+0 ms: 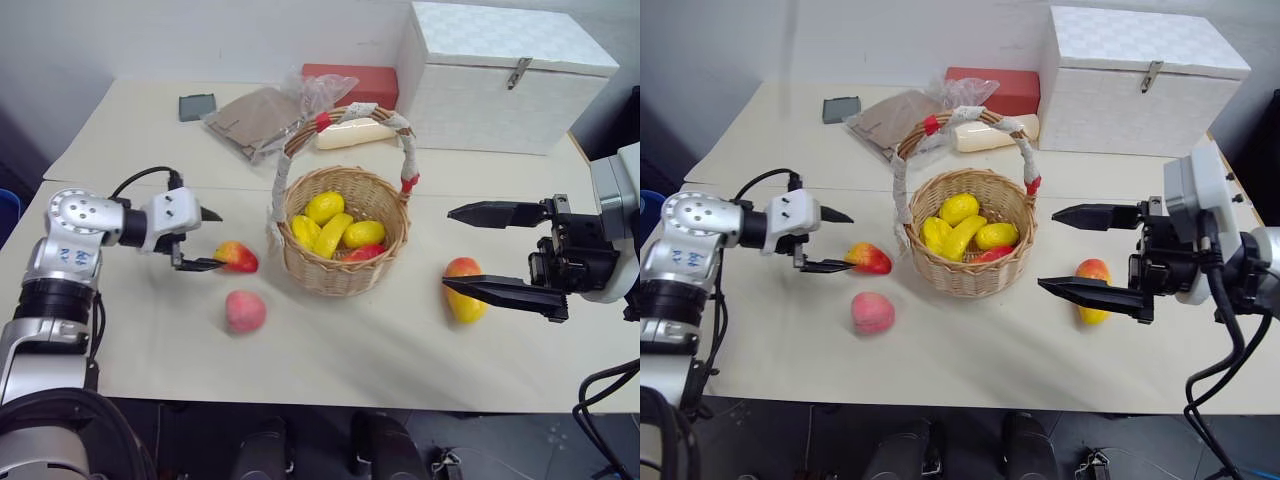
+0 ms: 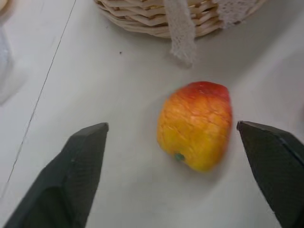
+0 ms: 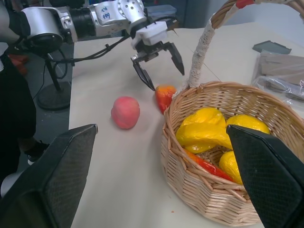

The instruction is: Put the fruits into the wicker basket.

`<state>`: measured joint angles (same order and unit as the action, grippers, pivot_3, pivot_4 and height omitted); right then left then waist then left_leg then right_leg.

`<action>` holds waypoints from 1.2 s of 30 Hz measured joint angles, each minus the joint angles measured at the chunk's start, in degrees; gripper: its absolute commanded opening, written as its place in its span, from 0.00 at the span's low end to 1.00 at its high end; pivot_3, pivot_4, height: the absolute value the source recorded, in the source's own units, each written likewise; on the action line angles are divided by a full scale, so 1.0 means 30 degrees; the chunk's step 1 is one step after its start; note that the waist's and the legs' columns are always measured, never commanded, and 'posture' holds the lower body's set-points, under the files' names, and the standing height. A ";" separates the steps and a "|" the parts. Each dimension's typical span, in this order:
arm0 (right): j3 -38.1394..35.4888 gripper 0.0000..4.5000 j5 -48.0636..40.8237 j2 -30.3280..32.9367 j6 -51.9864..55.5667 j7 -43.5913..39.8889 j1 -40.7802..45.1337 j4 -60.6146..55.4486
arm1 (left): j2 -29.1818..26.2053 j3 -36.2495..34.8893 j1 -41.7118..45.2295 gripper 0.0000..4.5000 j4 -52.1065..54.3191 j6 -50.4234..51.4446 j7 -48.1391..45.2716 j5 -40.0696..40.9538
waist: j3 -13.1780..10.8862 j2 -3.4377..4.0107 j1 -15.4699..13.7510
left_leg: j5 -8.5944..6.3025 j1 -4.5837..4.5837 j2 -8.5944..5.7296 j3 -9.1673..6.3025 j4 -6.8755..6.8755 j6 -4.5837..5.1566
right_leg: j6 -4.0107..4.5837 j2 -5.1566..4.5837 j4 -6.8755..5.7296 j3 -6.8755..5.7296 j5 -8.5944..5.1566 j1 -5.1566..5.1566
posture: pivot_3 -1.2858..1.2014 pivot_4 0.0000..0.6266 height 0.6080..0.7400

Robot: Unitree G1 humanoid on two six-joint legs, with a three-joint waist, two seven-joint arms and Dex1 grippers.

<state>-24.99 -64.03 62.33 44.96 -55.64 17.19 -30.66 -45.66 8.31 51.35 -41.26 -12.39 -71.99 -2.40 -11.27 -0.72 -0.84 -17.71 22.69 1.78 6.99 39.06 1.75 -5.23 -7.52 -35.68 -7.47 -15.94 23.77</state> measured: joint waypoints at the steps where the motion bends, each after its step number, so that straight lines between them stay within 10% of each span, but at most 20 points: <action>1: -0.0044 1.00 -0.0012 -0.0006 0.0006 0.0069 -0.0100 -0.0135 | 0.0131 0.0327 0.0353 0.99 -0.0602 -0.0546 0.0016 -0.0356 | 0.0000 0.0000 0.0028 | -0.0003 0.0010 0.0002 0.0013 0.0001 0.0005 | -0.0008 0.0004 -0.0015 0.0008 0.0005 0.0010 | 0.52 0.24 1.00; 13: -0.1034 1.00 0.0051 -0.0139 -0.0009 0.1222 -0.1661 -0.0704 | 0.2109 0.1772 0.2584 0.99 -0.5335 -0.1859 -0.0620 -0.2037 | -0.0006 -0.0014 -0.0018 | -0.0010 0.0120 -0.0019 0.0011 0.0057 0.0060 | -0.0064 0.0001 -0.0002 0.0006 0.0035 0.0063 | 0.52 0.24 1.00; 22: -0.1035 1.00 0.0017 -0.0356 -0.0039 0.1399 -0.1721 -0.1049 | 0.1834 0.1286 0.2608 0.49 -0.5738 -0.2014 -0.0684 -0.1896 | -0.0007 -0.0016 -0.0083 | -0.0007 0.0136 -0.0017 0.0006 0.0062 0.0065 | -0.0069 -0.0001 0.0000 0.0009 0.0041 0.0080 | 0.52 0.24 1.00; 31: -0.1558 1.00 -0.0001 -0.0640 -0.0061 0.1371 -0.2246 -0.1112 | -0.3484 -0.1466 -0.2528 0.49 0.9694 0.9488 -0.4677 0.6633 | -0.0022 -0.0037 0.0175 | 0.0012 0.0169 -0.0021 -0.0070 0.0079 0.0071 | -0.0077 -0.0019 0.0016 0.0077 0.0045 0.0044 | 0.52 0.24 1.00; 36: -0.1646 1.00 -0.0159 -0.0822 -0.0048 0.1814 -0.2563 -0.1498 | -0.1647 -0.2198 -0.1619 0.49 1.7379 1.8455 -0.0735 1.0471 | -0.0020 -0.0033 -0.0261 | 0.0014 0.0092 -0.0057 -0.0118 0.0084 0.0097 | -0.0115 -0.0012 0.0048 0.0183 0.0066 -0.0061 | 0.52 0.24 1.00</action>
<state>-29.93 -64.50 59.87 44.81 -50.20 9.51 -35.15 -50.60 1.71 46.50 10.88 42.98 -74.20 29.01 -11.33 -0.82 -1.63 -17.66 22.97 1.61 6.63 39.31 2.04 -5.57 -7.56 -35.54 -6.92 -15.74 23.59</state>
